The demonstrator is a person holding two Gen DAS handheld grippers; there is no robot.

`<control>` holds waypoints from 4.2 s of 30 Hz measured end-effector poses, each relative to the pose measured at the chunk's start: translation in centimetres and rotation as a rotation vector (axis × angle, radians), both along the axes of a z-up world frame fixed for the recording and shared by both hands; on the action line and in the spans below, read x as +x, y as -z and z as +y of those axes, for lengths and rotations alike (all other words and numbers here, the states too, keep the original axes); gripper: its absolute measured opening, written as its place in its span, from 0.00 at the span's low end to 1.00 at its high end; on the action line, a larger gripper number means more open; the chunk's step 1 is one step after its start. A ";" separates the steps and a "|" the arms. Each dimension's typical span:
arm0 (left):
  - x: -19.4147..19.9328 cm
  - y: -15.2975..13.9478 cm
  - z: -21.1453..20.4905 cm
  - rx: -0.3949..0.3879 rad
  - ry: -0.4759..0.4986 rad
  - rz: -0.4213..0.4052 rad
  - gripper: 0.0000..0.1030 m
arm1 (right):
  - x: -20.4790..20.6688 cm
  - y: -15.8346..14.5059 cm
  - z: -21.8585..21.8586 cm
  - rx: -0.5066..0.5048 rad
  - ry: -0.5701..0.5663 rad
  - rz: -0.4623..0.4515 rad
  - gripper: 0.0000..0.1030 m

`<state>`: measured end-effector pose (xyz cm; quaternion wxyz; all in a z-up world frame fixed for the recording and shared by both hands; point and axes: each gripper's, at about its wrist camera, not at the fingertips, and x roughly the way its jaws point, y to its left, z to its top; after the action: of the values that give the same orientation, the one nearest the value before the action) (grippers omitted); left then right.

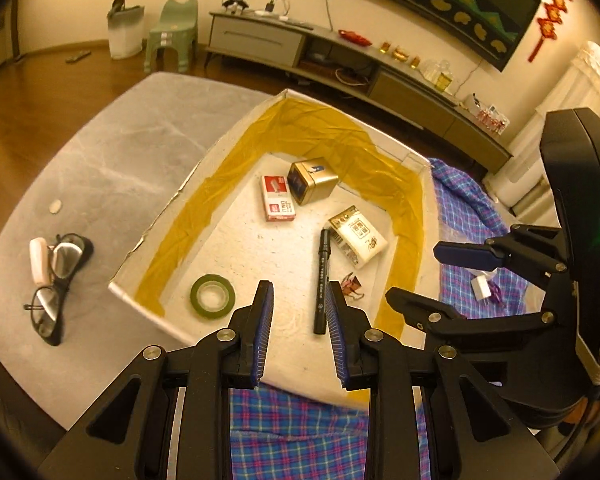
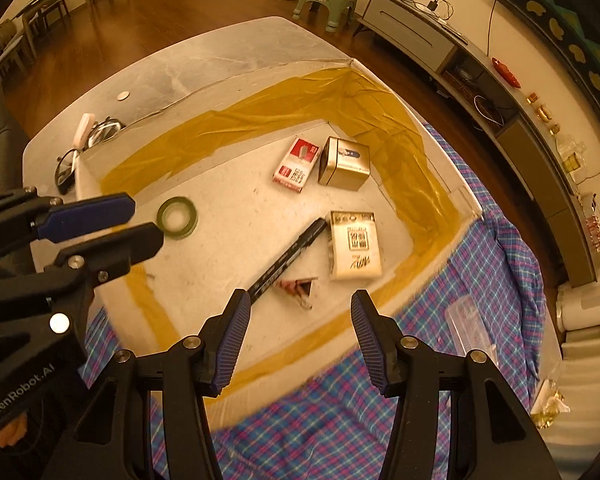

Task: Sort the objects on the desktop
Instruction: 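Move both tools back toward the white plug and purple figure on the cloth, then grasp the white plug charger with the left tool while the right tool grasps the purple figure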

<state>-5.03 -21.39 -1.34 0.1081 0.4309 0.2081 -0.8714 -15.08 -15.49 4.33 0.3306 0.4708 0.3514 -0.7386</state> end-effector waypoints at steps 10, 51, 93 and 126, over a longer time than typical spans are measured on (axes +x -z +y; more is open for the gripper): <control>3.4 -1.9 1.1 -0.094 0.010 0.049 0.28 | 3.9 -1.4 1.3 -0.026 -0.012 0.028 0.53; 3.6 -3.1 10.9 -0.295 0.169 0.089 0.35 | 6.1 -1.3 15.8 -0.576 0.256 0.055 0.58; -18.6 7.8 28.7 0.009 0.457 -0.156 0.41 | -14.3 13.0 34.0 -0.351 0.707 0.150 0.59; -20.8 12.1 27.7 -0.118 0.384 -0.185 0.30 | -12.8 12.5 36.6 -0.513 0.644 0.017 0.19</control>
<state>-25.84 6.28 -13.41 -0.0164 0.5336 0.0603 -0.8435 -27.93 21.08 -8.17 0.1862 0.4530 -0.0067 -0.8718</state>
